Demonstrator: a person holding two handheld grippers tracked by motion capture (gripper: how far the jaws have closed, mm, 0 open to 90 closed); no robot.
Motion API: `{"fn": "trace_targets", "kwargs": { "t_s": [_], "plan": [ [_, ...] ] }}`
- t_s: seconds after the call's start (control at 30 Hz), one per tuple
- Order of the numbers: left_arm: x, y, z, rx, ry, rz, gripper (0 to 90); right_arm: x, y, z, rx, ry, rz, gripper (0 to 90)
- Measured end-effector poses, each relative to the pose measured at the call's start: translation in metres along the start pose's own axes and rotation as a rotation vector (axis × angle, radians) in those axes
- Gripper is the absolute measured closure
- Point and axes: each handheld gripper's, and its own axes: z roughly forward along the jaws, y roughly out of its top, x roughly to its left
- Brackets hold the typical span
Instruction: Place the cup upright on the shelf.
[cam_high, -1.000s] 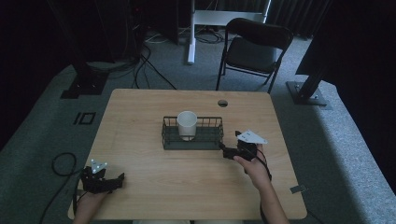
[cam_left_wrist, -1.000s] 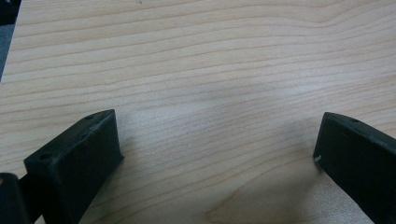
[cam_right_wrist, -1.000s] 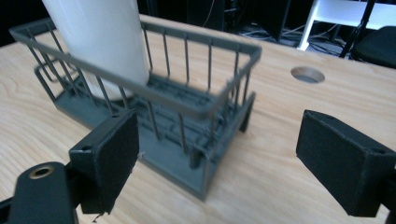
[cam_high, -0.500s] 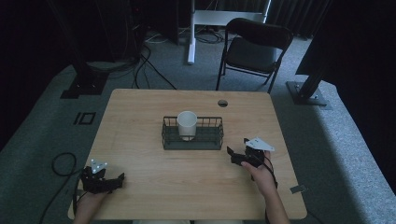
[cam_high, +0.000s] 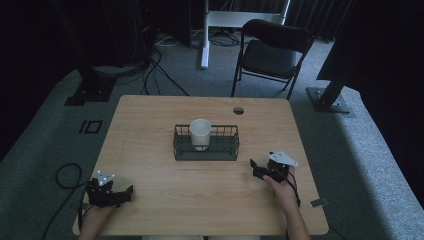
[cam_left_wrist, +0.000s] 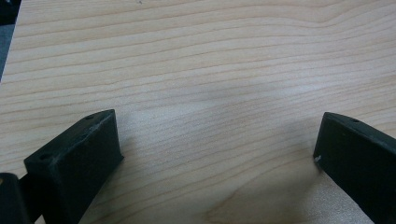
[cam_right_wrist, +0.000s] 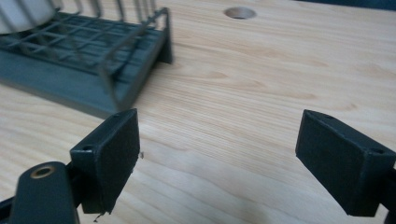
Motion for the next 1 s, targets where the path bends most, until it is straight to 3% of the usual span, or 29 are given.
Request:
{"fn": "trace_targets", "kwargs": {
  "t_s": [0.13, 0.4, 0.67, 0.73, 0.83, 1.0],
  "plan": [
    [0.0, 0.0, 0.0, 0.0, 0.0, 0.0, 0.7, -0.005, -0.004, -0.001, 0.023, -0.055, 0.013, 13.4],
    [0.0, 0.0, 0.0, -0.001, 0.0, 0.0, 0.7, -0.013, -0.01, -0.002, 0.072, -0.109, 0.028, 13.4],
    [0.0, 0.0, 0.0, 0.0, 0.0, 0.0, 0.7, -0.023, -0.013, -0.003, 0.164, -0.185, 0.085, 12.9],
    [0.0, 0.0, 0.0, 0.0, 0.0, 0.0, 0.7, -0.024, -0.013, -0.003, 0.194, -0.216, 0.076, 13.0],
    [0.0, 0.0, 0.0, 0.0, 0.0, 0.0, 0.8, -0.026, -0.014, -0.002, 0.236, -0.227, 0.088, 12.7],
    [0.0, 0.0, 0.0, 0.0, -0.001, 0.0, 0.8, -0.03, -0.015, -0.002, 0.256, -0.223, 0.138, 11.6]
  ]
}}
